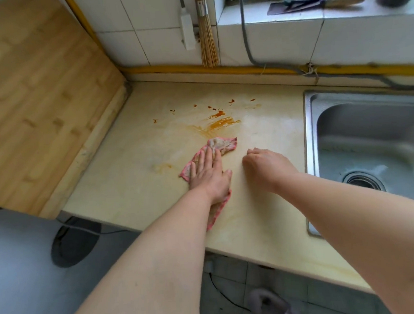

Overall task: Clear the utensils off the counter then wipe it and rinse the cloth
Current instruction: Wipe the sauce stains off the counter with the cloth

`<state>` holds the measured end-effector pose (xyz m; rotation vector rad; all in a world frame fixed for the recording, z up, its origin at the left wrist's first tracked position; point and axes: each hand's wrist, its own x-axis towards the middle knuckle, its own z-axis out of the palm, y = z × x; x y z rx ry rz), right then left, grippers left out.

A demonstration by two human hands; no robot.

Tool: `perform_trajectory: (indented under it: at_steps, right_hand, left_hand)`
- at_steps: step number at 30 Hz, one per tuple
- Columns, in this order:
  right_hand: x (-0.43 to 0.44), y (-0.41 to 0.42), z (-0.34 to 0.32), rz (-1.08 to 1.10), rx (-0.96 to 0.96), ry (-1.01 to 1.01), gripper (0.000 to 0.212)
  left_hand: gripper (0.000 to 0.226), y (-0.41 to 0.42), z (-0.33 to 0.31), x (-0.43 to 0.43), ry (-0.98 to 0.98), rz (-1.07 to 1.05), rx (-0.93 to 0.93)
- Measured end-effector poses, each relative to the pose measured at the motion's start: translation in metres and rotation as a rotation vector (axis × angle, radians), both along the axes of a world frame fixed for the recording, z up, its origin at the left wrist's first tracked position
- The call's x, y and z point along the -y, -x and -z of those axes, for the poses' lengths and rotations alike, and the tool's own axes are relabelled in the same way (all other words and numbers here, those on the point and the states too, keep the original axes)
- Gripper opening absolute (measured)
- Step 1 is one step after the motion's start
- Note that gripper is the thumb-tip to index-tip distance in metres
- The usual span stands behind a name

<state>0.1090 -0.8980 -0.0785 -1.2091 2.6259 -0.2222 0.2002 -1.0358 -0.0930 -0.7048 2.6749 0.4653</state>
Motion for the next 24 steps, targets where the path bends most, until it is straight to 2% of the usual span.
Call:
perform_trajectory:
  at_steps: [6, 9, 11, 12, 13, 15, 16, 17, 18, 20, 21, 24]
  right_hand:
    - [-0.007, -0.030, -0.002, 0.110, -0.044, -0.090, 0.028]
    - [-0.009, -0.044, -0.002, 0.113, -0.043, -0.128, 0.029]
    - [-0.008, -0.054, -0.006, 0.106, -0.024, -0.167, 0.030]
    - [-0.007, -0.059, -0.010, 0.102, -0.026, -0.184, 0.031]
    - [-0.007, -0.062, -0.014, 0.103, -0.036, -0.201, 0.031]
    - [-0.005, -0.069, -0.024, 0.110, -0.057, -0.227, 0.031]
    - [-0.004, -0.071, -0.027, 0.112, -0.068, -0.238, 0.031]
    - [-0.003, -0.074, -0.030, 0.113, -0.077, -0.249, 0.030]
    - [-0.003, -0.077, -0.031, 0.113, -0.089, -0.253, 0.029]
    - [-0.003, -0.080, -0.031, 0.111, -0.131, -0.241, 0.024]
    - [-0.003, -0.080, -0.029, 0.112, -0.153, -0.221, 0.023]
    - [-0.003, -0.075, -0.019, 0.122, -0.191, -0.134, 0.028]
  left_hand:
    - [0.058, -0.047, -0.004, -0.009, 0.028, 0.065, -0.140]
    - [0.056, -0.071, -0.008, -0.013, 0.086, 0.059, -0.254]
    - [0.046, -0.081, -0.018, -0.014, 0.072, -0.008, -0.332]
    - [0.040, -0.081, -0.026, -0.014, -0.019, -0.102, -0.371]
    - [0.035, -0.078, -0.035, -0.012, -0.188, -0.239, -0.415]
    - [0.030, -0.072, -0.054, -0.002, -0.657, -0.516, -0.487]
    - [0.030, -0.071, -0.059, 0.007, -0.785, -0.601, -0.514]
    - [0.033, -0.073, -0.062, 0.016, -0.782, -0.640, -0.526]
    - [0.037, -0.077, -0.060, 0.026, -0.618, -0.641, -0.502]
    - [0.044, -0.089, -0.052, 0.041, -0.117, -0.607, -0.372]
    - [0.048, -0.094, -0.048, 0.042, 0.009, -0.525, -0.327]
    - [0.066, -0.094, -0.029, 0.027, 0.117, -0.079, -0.138]
